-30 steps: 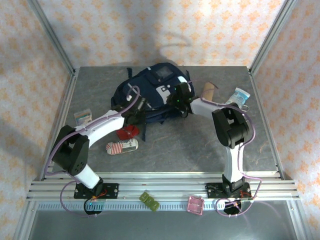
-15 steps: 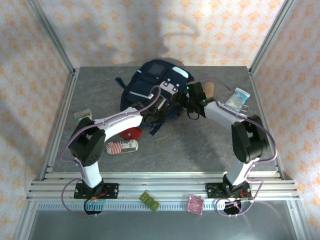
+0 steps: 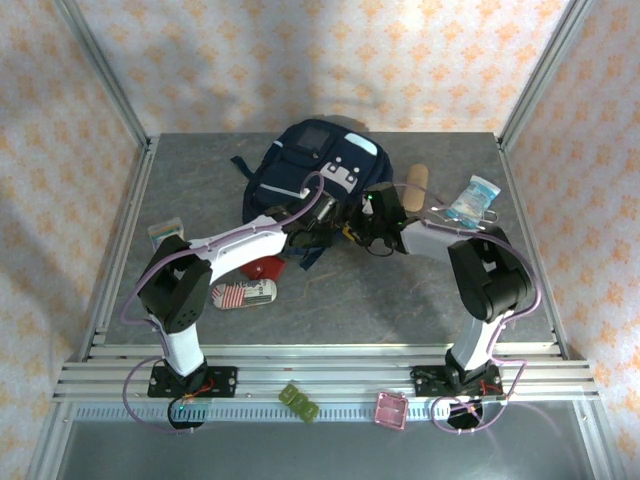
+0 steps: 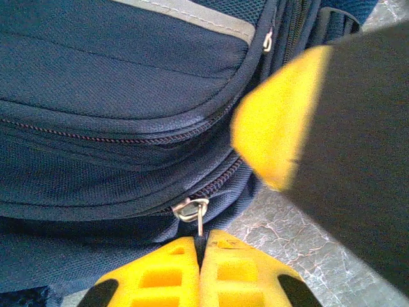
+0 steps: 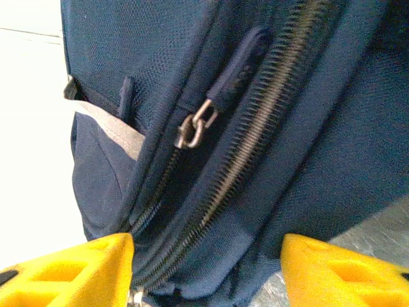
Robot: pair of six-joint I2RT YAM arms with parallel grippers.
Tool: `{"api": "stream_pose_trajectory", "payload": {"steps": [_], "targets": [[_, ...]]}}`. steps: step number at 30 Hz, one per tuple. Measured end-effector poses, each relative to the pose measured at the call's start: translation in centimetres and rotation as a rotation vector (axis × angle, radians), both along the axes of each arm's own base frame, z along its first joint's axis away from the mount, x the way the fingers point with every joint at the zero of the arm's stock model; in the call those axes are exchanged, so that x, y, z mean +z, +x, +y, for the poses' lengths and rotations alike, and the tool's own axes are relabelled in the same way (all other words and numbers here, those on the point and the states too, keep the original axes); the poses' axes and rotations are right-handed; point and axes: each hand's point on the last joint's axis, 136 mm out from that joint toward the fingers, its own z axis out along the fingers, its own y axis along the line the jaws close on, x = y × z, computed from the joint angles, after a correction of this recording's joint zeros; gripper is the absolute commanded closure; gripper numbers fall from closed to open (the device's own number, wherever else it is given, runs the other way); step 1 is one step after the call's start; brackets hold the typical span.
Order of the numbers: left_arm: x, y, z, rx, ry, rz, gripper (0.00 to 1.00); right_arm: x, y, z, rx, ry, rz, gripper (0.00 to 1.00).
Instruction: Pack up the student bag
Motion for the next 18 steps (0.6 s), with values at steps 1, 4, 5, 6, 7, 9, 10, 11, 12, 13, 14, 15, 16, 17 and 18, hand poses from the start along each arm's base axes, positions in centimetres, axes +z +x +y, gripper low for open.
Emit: {"api": "stream_pose_trajectory", "payload": {"steps": [1,4,5,6,7,9,10,11,12,13,14,15,16,17,18], "targets": [[0.0,0.0,0.0,0.0,0.0,-0.002,1.0,-0.2,0.1,0.3,0.003,0.003,0.006,0.48],[0.0,0.1,0.3,0.01,0.012,-0.007,1.0,-1.2,0.4,1.1,0.013,0.017,0.024,0.82],[-0.1,0.2,0.4,0.013,0.019,-0.008,1.0,-1.3,0.5,1.3,0.013,0.024,0.024,0.9],[-0.3,0.1,0.5,0.015,0.028,-0.006,1.0,-1.4,0.6,1.4,0.008,0.029,0.031,0.94],[-0.4,0.1,0.6,0.019,0.037,-0.007,1.0,-1.6,0.6,1.4,0.002,0.033,0.041,0.98],[-0.4,0.2,0.9,0.027,0.053,-0.014,1.0,-2.0,0.6,1.4,-0.003,0.036,0.054,1.0],[-0.6,0.3,1.2,0.031,0.062,-0.015,1.0,-2.0,0.7,1.3,-0.005,0.036,0.054,1.0],[-0.7,0.3,1.5,0.038,0.071,-0.017,1.0,-2.1,0.7,1.2,-0.006,0.036,0.054,1.0],[-0.9,0.2,1.7,0.042,0.08,-0.017,1.0,-2.1,0.7,1.1,-0.007,0.037,0.054,1.0],[-1.2,0.1,2.1,0.049,0.089,-0.012,1.0,-2.2,0.7,1.0,-0.009,0.037,0.054,1.0],[-1.6,0.0,2.7,0.057,0.096,-0.007,1.0,-2.4,0.6,0.9,-0.011,0.036,0.056,1.0],[-1.8,0.0,3.4,0.066,0.102,-0.004,1.0,-2.4,0.5,0.7,-0.012,0.036,0.056,1.0],[-2.0,-0.1,4.6,0.085,0.109,0.0,1.0,-2.5,0.4,0.5,-0.013,0.037,0.057,1.0],[-2.0,0.0,5.9,0.109,0.112,0.001,1.0,-2.5,0.4,0.3,-0.016,0.038,0.058,1.0],[-1.9,0.1,7.1,0.133,0.112,-0.002,1.0,-2.4,0.3,0.1,-0.018,0.039,0.058,1.0]]}}
